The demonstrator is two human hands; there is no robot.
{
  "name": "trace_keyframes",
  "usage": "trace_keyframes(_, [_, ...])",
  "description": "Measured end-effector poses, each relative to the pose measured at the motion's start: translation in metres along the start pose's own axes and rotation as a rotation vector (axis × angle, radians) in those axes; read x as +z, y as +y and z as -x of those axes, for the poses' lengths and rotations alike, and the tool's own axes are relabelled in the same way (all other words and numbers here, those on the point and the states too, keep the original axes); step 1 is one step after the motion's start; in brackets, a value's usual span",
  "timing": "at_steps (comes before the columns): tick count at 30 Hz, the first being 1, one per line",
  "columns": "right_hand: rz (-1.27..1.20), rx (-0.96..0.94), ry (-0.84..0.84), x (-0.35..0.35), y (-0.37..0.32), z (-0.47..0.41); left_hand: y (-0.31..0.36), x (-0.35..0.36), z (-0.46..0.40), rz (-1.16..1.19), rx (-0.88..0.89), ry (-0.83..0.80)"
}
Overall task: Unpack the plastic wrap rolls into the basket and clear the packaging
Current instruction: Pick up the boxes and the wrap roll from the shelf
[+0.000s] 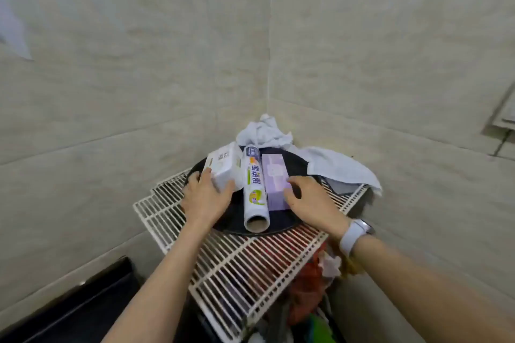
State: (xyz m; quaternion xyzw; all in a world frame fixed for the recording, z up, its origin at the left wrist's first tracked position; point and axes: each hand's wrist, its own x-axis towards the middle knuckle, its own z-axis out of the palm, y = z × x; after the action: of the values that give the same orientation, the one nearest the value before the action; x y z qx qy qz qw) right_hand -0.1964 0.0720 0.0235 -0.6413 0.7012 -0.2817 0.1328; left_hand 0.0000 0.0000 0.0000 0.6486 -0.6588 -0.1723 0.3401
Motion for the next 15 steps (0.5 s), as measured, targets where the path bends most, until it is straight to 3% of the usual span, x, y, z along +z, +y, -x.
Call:
trace_keyframes(7, [0.062, 0.251, -0.198, 0.036, 0.003, -0.071, 0.016, 0.03, -0.049, 0.026, -0.235, -0.071])
trace_keyframes(11, [-0.014, 0.28, -0.13, 0.021, 0.015, -0.084, 0.013, 0.019, -0.045, 0.18, -0.243, 0.01])
trace_keyframes(15, [-0.308, 0.236, 0.033, -0.008, 0.016, -0.078, 0.008, -0.006, -0.018, 0.444, -0.228, 0.174])
